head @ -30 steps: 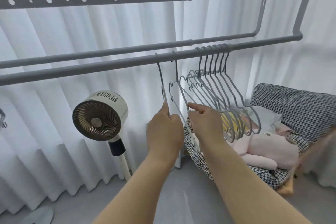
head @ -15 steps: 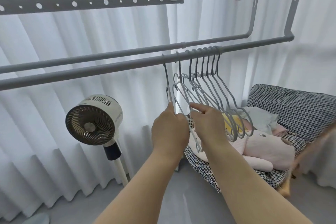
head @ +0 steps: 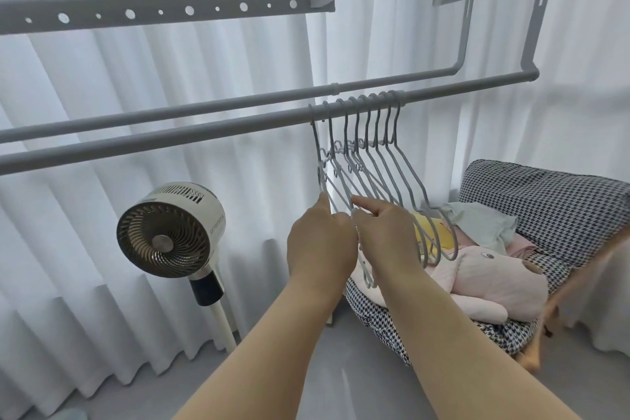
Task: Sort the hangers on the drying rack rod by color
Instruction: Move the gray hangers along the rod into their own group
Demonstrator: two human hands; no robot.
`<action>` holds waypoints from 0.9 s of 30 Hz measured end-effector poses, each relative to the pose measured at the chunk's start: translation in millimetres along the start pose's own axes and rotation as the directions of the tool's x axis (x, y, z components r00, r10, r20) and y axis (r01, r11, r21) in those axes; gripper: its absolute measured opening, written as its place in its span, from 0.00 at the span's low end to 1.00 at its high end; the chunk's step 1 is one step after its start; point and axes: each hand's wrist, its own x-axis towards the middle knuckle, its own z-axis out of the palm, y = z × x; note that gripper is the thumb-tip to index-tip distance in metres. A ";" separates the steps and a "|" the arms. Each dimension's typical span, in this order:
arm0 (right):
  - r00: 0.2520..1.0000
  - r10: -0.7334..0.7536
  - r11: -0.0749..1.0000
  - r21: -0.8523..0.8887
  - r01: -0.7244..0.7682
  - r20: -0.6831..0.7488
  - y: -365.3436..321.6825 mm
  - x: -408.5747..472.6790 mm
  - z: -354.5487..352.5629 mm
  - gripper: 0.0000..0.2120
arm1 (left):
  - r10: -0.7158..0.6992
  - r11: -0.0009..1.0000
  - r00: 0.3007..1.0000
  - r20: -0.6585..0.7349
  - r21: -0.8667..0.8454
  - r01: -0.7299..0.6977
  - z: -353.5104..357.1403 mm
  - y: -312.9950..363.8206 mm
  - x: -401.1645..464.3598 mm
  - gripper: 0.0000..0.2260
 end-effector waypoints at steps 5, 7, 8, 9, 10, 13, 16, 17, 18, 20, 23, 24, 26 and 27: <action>1.000 -0.007 1.000 -0.018 0.007 -0.001 -2.0 -1.2 -1.3 0.16 | 0.023 1.000 1.000 -0.013 -0.002 -0.023 2.3 -1.1 0.1 0.19; 1.000 -0.009 1.000 -0.010 0.009 -0.005 -0.3 0.0 -0.7 0.16 | 0.019 1.000 1.000 -0.012 -0.007 -0.019 3.0 -1.0 -0.4 0.23; 1.000 -0.008 1.000 -0.004 0.008 -0.008 0.6 0.8 -0.4 0.16 | 0.019 1.000 1.000 -0.014 -0.004 -0.019 3.4 -1.1 -0.2 0.25; 1.000 -0.005 1.000 -0.004 0.005 -0.012 0.7 1.2 -0.1 0.16 | 0.019 1.000 1.000 -0.014 -0.004 -0.019 3.8 -2.0 0.3 0.25; 1.000 0.000 1.000 -0.008 0.000 -0.015 0.5 1.4 -0.1 0.16 | 0.021 1.000 1.000 -0.013 -0.007 -0.021 4.2 -2.6 0.8 0.26; 1.000 0.011 1.000 -0.029 -0.011 -0.013 -1.8 0.0 -1.0 0.16 | 0.027 0.999 1.000 0.008 -0.026 -0.027 5.1 -3.7 3.4 0.24; 1.000 0.017 0.999 -0.029 -0.017 -0.012 -4.1 -2.3 -0.5 0.16 | 0.031 0.999 0.999 0.011 -0.036 -0.030 5.4 -3.1 3.8 0.25; 1.000 0.015 0.999 -0.029 -0.016 -0.012 -4.4 -2.8 -0.1 0.16 | 0.027 0.999 1.000 0.007 -0.039 -0.027 6.2 -3.4 4.1 0.25; 1.000 0.014 0.999 -0.029 -0.014 -0.012 -4.6 -3.0 0.7 0.16 | 0.027 0.999 1.000 -0.001 -0.042 -0.027 6.6 -4.0 4.8 0.26; 1.000 0.015 1.000 -0.027 -0.015 -0.016 -4.8 -3.9 1.3 0.16 | 0.030 0.998 1.000 -0.007 -0.046 -0.031 7.6 -5.8 6.2 0.26; 1.000 0.011 0.998 -0.063 -0.013 -0.029 -4.5 -4.3 0.2 0.15 | 0.035 0.999 0.999 0.014 -0.025 -0.034 8.6 -8.8 8.6 0.25; 0.999 0.004 0.996 -0.084 -0.006 -0.035 -4.2 -4.6 -0.1 0.14 | 0.029 0.999 0.999 0.018 -0.028 -0.028 9.1 -10.1 9.2 0.25; 0.999 -0.017 0.993 -0.118 0.011 -0.050 -4.1 -5.7 0.2 0.15 | 0.023 0.999 1.000 0.014 -0.037 -0.022 10.9 -13.1 10.2 0.24; 0.998 -0.030 0.990 -0.138 0.022 -0.055 -4.7 -6.6 0.6 0.15 | 0.027 0.999 1.000 0.007 -0.040 -0.027 11.9 -14.9 10.4 0.24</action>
